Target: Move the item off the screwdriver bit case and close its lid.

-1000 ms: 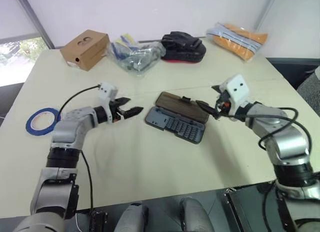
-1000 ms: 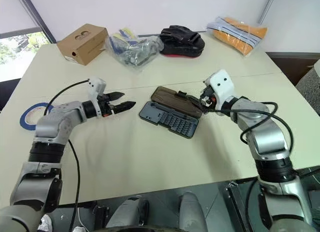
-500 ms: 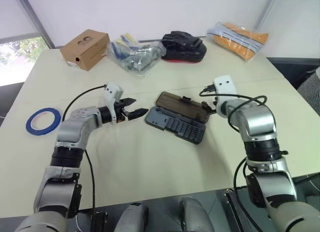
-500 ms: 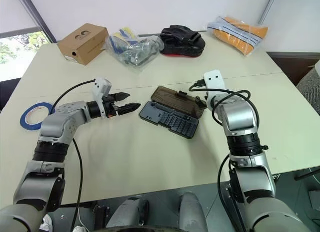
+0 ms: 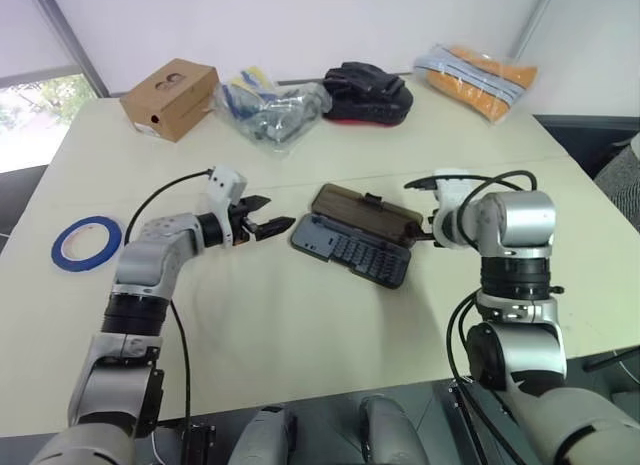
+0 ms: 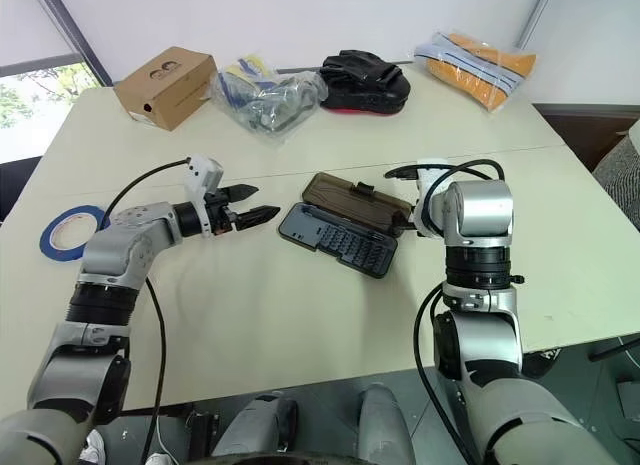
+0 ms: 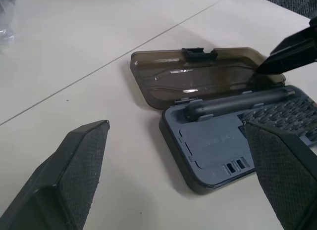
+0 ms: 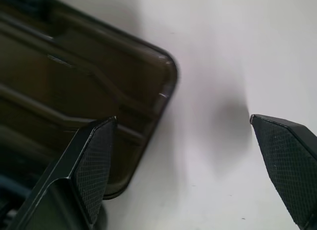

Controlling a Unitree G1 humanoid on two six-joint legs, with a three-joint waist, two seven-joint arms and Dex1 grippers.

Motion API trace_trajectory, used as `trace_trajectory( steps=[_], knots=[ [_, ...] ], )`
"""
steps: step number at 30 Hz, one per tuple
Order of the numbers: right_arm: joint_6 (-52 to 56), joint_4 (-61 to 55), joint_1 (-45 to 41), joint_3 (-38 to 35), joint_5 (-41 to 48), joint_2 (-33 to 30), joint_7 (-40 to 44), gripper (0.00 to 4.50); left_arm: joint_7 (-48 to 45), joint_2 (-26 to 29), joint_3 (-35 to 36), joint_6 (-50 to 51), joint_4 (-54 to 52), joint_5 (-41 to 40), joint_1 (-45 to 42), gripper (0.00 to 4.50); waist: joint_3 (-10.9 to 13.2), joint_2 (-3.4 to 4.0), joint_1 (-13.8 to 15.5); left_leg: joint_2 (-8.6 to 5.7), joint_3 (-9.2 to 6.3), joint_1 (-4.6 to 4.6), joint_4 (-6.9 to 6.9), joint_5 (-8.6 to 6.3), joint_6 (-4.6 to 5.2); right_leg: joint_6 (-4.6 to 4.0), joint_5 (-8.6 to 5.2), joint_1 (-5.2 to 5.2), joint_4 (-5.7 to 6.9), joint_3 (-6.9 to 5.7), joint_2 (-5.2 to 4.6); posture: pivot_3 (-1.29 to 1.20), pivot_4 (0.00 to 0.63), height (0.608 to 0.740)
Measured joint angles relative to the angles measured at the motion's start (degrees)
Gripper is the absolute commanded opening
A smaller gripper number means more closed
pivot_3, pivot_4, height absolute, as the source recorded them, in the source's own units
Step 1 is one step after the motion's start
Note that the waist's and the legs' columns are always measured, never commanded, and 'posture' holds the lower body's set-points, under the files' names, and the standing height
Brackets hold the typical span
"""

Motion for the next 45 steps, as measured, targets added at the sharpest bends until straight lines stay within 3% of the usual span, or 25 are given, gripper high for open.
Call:
trace_trajectory(
  steps=[3,10,26,35,45],
  knots=[
    [-1.01,0.23,0.20,-0.71,-0.17,0.44,-0.53,3.66,0.13,-0.06,0.00,0.00,-0.06,0.01,0.49,4.50,0.00,0.00,-0.33,0.00,-0.01,0.00,0.00,0.00,0.00,0.00,0.00,0.00,0.02,0.00,0.00,0.00,0.150,0.740],
    [-2.88,0.50,0.24,-0.87,-0.10,2.42,-0.65,0.01,0.22,-0.34,-0.14,-0.05,-0.11,0.27,0.93,4.50,-0.01,0.00,-0.45,-0.16,-0.11,0.03,0.04,0.00,0.00,0.00,0.00,-0.03,0.51,-0.05,-0.18,0.00,0.150,0.740],
    [-1.30,-3.80,2.14,-1.36,-0.10,4.60,-2.84,0.01,1.06,-0.29,0.00,-1.01,0.24,1.53,0.28,4.50,-0.03,-0.01,-0.92,-0.18,-0.12,0.05,0.01,0.00,0.00,0.00,0.00,-0.07,0.56,-0.08,-0.21,0.00,0.150,0.740],
    [-0.28,-13.99,8.15,3.37,3.54,5.26,-3.20,0.01,0.89,-0.19,-0.01,-1.02,0.46,1.79,0.14,4.50,-0.03,0.00,-1.32,-0.11,-0.03,0.04,-0.08,0.00,0.00,0.00,0.00,-0.25,0.59,-0.07,-0.17,0.00,0.150,0.740],
    [0.17,-15.28,8.57,6.75,8.28,3.74,-4.01,0.01,0.30,-0.20,-0.01,-1.03,0.61,1.94,0.14,4.50,-0.03,0.00,-1.31,-0.11,-0.01,0.03,-0.08,0.00,0.00,0.00,0.00,-0.27,0.58,-0.06,-0.17,0.00,0.150,0.740]
  ],
)
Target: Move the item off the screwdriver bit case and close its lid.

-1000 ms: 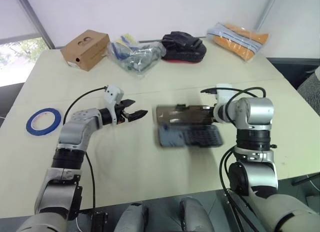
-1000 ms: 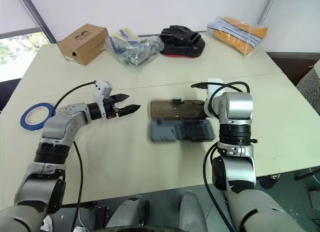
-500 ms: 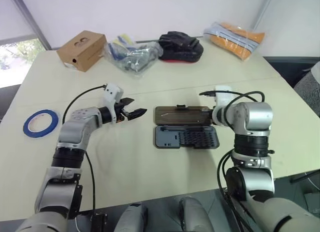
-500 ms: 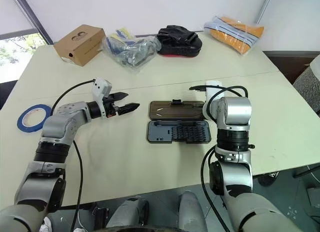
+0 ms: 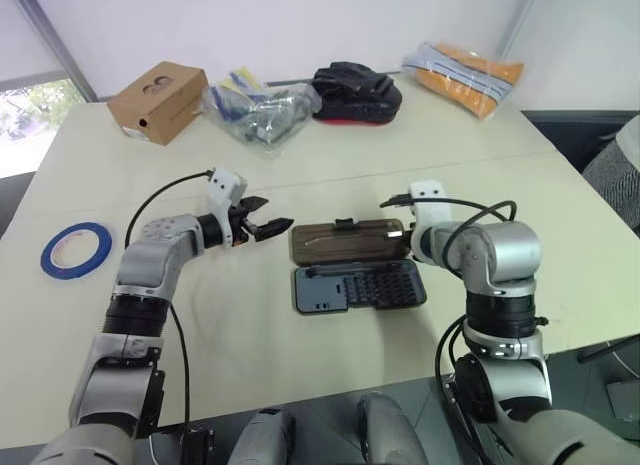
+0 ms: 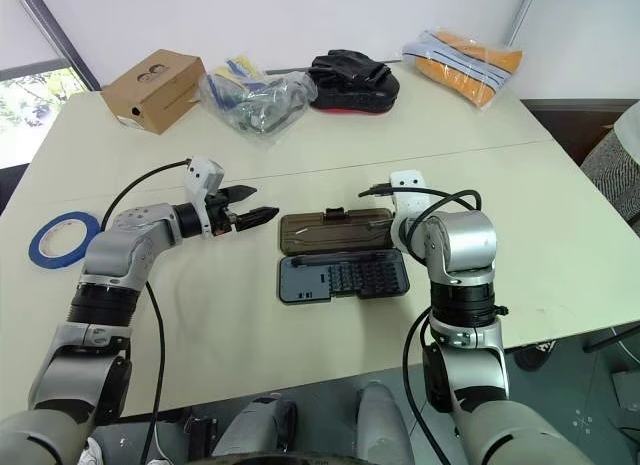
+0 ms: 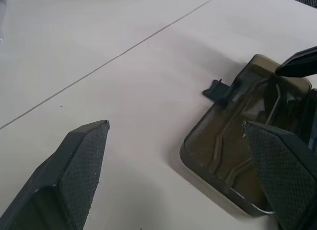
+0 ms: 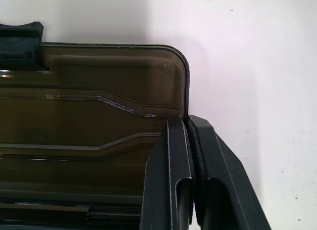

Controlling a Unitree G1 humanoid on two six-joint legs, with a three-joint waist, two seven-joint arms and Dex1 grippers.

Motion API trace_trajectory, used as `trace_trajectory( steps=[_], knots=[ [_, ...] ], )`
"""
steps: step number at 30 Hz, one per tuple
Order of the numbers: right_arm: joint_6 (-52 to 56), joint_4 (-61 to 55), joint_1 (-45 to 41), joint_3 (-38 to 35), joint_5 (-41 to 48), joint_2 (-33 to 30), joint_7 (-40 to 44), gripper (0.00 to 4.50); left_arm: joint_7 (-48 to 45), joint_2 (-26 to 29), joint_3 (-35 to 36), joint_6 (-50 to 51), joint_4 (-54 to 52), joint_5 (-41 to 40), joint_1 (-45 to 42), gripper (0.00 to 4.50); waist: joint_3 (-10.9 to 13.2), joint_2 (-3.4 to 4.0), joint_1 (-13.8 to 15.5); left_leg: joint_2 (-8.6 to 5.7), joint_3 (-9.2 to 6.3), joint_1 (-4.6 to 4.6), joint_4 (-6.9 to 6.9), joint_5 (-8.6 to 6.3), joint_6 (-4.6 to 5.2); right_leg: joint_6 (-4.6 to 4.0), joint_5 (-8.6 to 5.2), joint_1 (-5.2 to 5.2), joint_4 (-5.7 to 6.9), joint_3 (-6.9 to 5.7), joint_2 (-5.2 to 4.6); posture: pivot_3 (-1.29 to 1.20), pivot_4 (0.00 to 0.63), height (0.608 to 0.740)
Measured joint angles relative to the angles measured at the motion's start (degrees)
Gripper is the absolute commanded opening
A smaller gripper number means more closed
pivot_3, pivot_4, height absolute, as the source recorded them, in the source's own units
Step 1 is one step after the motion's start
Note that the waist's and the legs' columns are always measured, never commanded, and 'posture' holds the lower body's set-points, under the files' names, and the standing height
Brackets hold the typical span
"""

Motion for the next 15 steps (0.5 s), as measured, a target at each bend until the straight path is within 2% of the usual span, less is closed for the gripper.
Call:
trace_trajectory(
  steps=[15],
  knots=[
    [0.00,-2.37,1.35,2.43,11.22,-2.26,-5.07,0.01,-0.04,-0.02,0.00,-0.12,0.00,0.05,0.00,4.50,0.00,0.00,0.19,-0.01,0.01,-0.02,0.00,0.00,0.00,0.00,0.00,-0.01,-0.01,0.00,-0.01,0.00,0.150,0.740]
  ],
)
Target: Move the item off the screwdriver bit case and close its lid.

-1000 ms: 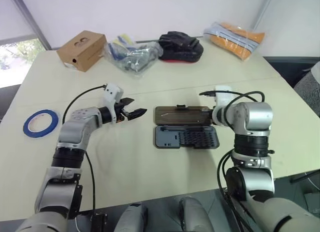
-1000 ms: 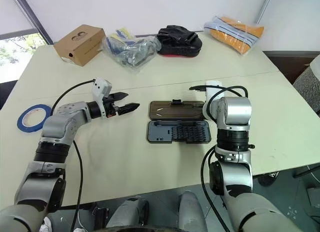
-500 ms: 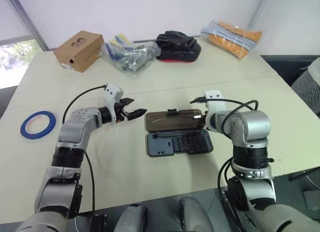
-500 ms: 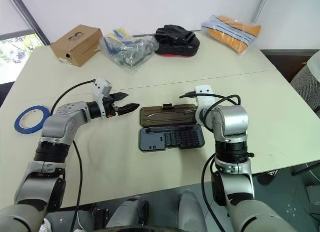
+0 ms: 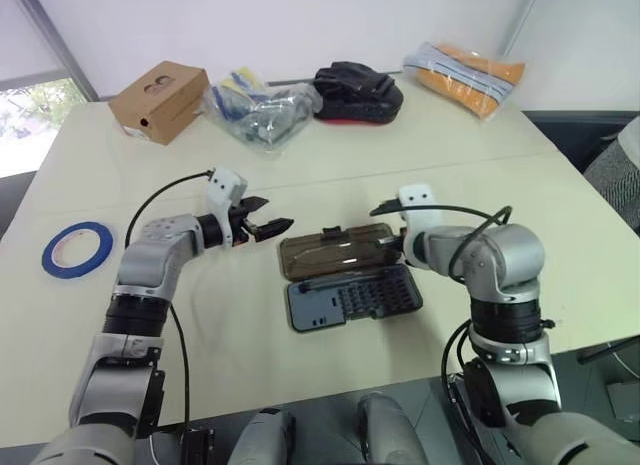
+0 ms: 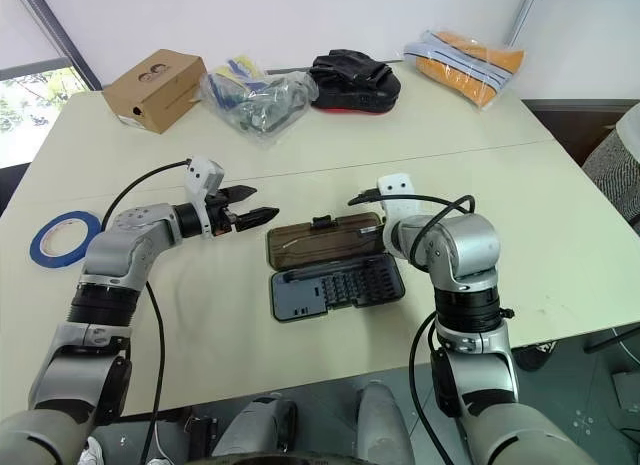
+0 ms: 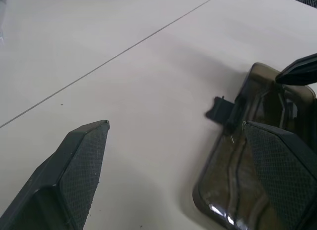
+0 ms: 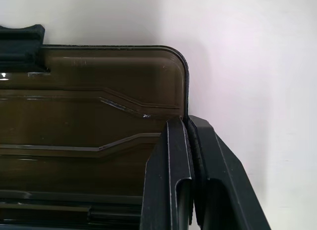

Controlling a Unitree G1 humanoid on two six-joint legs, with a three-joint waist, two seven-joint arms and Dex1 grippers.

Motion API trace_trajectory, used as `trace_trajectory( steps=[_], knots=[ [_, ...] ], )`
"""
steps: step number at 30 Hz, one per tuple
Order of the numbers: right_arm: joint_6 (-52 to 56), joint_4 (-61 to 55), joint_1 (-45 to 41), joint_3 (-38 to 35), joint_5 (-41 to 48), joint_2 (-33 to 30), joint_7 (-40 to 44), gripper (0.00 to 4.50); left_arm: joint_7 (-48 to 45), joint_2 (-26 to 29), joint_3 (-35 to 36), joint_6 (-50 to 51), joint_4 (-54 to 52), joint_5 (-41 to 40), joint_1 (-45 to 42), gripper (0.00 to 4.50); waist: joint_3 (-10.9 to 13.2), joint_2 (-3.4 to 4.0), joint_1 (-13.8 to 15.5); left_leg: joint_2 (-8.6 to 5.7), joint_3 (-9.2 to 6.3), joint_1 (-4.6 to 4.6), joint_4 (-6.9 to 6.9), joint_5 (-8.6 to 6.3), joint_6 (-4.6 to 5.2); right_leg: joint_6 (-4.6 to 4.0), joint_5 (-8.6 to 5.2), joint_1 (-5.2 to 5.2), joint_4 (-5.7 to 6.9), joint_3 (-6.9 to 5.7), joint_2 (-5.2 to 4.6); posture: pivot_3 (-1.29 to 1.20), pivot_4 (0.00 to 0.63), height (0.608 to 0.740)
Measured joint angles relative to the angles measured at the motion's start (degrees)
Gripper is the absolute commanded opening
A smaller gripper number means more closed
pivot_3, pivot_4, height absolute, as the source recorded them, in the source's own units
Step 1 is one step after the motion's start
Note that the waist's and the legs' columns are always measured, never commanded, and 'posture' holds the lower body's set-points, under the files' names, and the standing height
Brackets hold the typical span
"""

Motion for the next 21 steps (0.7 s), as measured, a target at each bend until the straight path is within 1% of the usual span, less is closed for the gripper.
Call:
trace_trajectory(
  steps=[9,21],
  knots=[
    [0.00,-0.94,1.35,-0.09,8.63,-3.39,-5.61,0.01,-0.08,-0.01,-0.05,-0.66,0.12,0.04,-0.38,4.50,0.00,0.00,0.14,-0.02,0.00,-0.02,0.01,0.00,0.00,0.00,0.00,0.01,-0.01,0.00,-0.02,0.00,0.150,0.740],
    [-0.06,-3.68,4.94,-1.79,23.79,-6.92,-17.30,0.01,-0.23,0.00,-0.07,-0.80,0.12,0.06,-0.37,4.50,0.00,0.00,0.20,-0.01,0.00,-0.02,0.01,0.00,0.01,0.00,0.00,0.02,-0.02,0.00,-0.02,0.00,0.150,0.740]
  ],
)
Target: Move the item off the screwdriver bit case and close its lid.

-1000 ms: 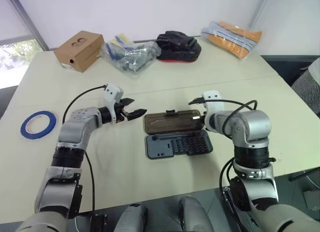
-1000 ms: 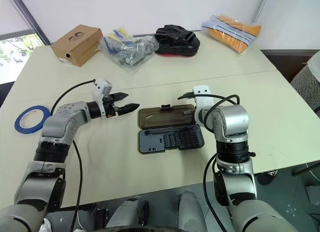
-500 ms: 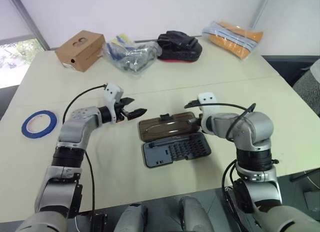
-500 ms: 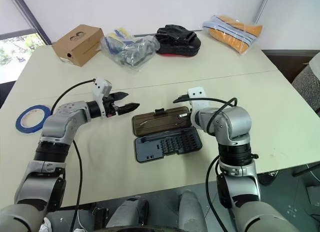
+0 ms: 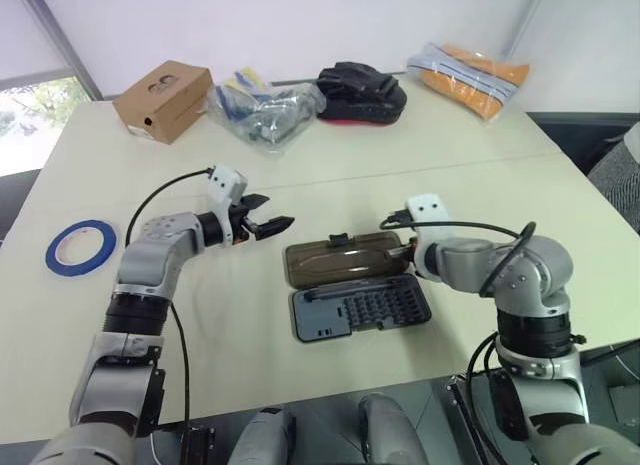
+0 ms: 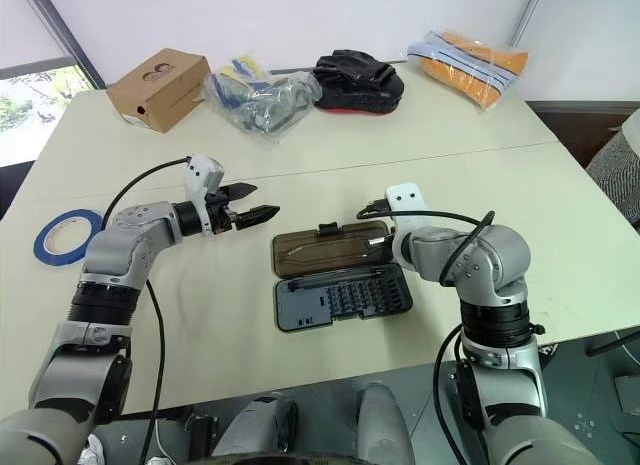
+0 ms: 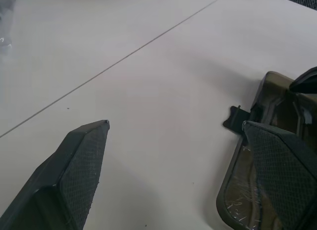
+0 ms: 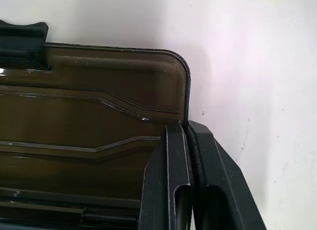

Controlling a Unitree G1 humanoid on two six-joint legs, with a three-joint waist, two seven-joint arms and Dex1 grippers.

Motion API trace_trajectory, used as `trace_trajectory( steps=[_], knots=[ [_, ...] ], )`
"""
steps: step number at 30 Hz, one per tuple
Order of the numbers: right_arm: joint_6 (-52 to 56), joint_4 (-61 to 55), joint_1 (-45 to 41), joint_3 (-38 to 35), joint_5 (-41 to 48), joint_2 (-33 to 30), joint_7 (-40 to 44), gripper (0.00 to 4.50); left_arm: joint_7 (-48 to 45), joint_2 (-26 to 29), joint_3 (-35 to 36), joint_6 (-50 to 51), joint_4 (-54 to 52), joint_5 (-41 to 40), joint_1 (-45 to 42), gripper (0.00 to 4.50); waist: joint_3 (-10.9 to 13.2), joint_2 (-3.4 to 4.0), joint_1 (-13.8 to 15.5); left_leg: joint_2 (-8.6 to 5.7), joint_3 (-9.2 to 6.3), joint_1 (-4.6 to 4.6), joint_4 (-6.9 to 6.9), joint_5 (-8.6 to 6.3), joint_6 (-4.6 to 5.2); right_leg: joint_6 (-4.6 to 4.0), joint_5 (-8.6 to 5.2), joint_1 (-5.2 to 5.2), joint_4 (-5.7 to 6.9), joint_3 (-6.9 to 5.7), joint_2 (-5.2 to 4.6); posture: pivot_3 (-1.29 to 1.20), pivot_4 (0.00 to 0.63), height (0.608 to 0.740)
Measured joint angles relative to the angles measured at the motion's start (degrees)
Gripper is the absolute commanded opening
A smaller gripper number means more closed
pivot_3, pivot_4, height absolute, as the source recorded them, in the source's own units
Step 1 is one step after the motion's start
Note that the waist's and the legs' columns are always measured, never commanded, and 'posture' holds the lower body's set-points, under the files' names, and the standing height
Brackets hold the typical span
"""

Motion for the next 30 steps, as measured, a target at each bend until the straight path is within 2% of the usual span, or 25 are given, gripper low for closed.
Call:
trace_trajectory(
  steps=[11,12,13,15,20,30],
  knots=[
    [0.03,1.37,-0.11,0.04,9.08,-1.91,-8.12,0.01,-0.01,-0.01,-0.16,-0.01,-0.04,-0.01,0.01,4.50,0.00,0.00,0.03,0.01,0.01,0.00,0.01,0.00,0.01,0.00,0.00,0.03,-0.03,-0.01,0.00,0.00,0.150,0.740],
    [0.05,1.57,-0.16,-0.15,9.74,-1.90,-8.95,0.59,0.00,-0.01,-0.16,-0.01,-0.05,-0.01,0.01,4.50,0.00,0.00,0.05,0.01,0.00,0.00,0.01,0.00,0.00,0.00,0.00,0.03,-0.03,-0.01,0.00,0.00,0.150,0.740],
    [0.08,1.74,-0.17,-0.29,10.20,-1.90,-9.65,0.86,0.01,-0.01,-0.16,-0.01,-0.06,-0.01,0.01,4.50,0.00,-0.01,0.05,0.01,0.00,0.00,0.01,0.00,0.01,0.00,0.00,0.04,-0.03,-0.01,0.00,0.00,0.150,0.740],
    [0.07,2.08,-0.17,-0.64,10.79,-1.87,-11.04,1.83,0.03,-0.01,-0.16,-0.01,-0.17,-0.02,0.06,4.50,0.00,0.00,0.02,0.01,0.01,0.00,0.01,0.00,0.01,0.00,0.00,0.04,-0.02,-0.01,0.00,0.00,0.150,0.740],
    [0.07,2.41,-0.29,-1.40,11.73,-1.95,-13.01,4.46,-0.61,0.13,-0.17,0.33,-1.46,-0.33,0.57,4.50,0.00,0.00,-0.09,0.02,0.01,0.00,-0.01,0.00,0.01,0.00,0.00,0.03,-0.02,-0.01,0.02,0.00,0.150,0.740],
    [0.07,-1.23,-2.65,-1.75,8.97,-2.32,-9.28,4.49,-9.31,3.61,-0.12,9.19,-11.48,-9.03,2.50,4.50,0.02,0.01,-0.03,0.04,0.02,-0.02,0.01,-0.01,0.03,0.00,0.00,0.03,-0.04,0.00,0.03,0.00,0.150,0.740]
  ],
)
